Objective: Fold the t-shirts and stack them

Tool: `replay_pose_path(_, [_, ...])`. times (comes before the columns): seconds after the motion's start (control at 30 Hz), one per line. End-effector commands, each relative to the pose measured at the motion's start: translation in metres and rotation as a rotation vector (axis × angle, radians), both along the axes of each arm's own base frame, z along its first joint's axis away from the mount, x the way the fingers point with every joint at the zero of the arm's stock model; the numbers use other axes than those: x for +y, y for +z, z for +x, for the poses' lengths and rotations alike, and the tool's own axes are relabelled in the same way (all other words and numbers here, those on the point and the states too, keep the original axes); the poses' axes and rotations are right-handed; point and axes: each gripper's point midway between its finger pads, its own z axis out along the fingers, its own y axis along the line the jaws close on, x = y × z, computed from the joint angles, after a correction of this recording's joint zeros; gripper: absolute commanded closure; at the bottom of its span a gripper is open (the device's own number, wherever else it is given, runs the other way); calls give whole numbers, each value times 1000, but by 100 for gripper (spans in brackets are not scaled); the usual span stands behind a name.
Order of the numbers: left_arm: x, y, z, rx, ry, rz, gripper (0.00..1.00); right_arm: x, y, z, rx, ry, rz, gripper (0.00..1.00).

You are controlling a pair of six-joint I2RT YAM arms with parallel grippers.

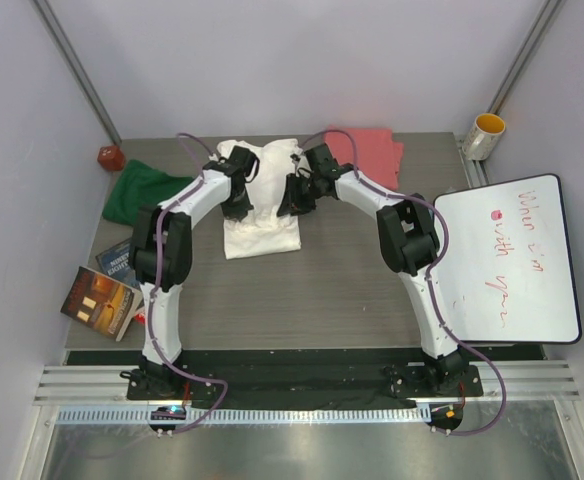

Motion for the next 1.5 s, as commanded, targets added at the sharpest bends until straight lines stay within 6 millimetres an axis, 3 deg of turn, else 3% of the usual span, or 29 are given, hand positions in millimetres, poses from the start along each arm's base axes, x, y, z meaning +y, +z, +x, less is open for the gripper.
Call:
replay_pose_path(0.0, [12, 6, 14, -25, 20, 34, 98, 9, 23, 24, -86, -22, 67, 68])
replay_pose_path(0.03, [13, 8, 17, -31, 23, 32, 90, 10, 26, 26, -87, -32, 78, 66])
replay_pose_path(0.13, [16, 14, 23, -54, 31, 24, 82, 10, 30, 33, -86, -48, 115, 62])
replay_pose_path(0.3, [21, 27, 36, -93, 45, 8, 80, 11, 41, 44, -75, -82, 189, 61])
replay_pose_path(0.5, [28, 39, 54, -130, 69, -17, 70, 8, 50, 57, -71, -116, 241, 60])
replay_pose_path(0.83, [29, 44, 77, -146, 86, -23, 69, 12, 59, 84, -18, -182, 382, 59])
replay_pose_path(0.97, [26, 57, 73, -165, 79, -54, 69, 15, 66, 96, -13, -209, 438, 58])
replay_pose_path(1.17, [10, 79, 42, -215, 28, -169, 67, 15, 69, 101, 10, -234, 481, 58])
replay_pose_path(1.2, [7, 69, 30, -185, 15, -183, 66, 14, 66, 100, 16, -240, 477, 58])
replay_pose_path(1.23, [4, 78, 25, -202, 0, -196, 66, 14, 65, 100, 19, -244, 476, 58])
replay_pose_path(1.47, [-16, 80, -6, -184, -68, -205, 66, 10, 62, 101, 26, -254, 473, 58])
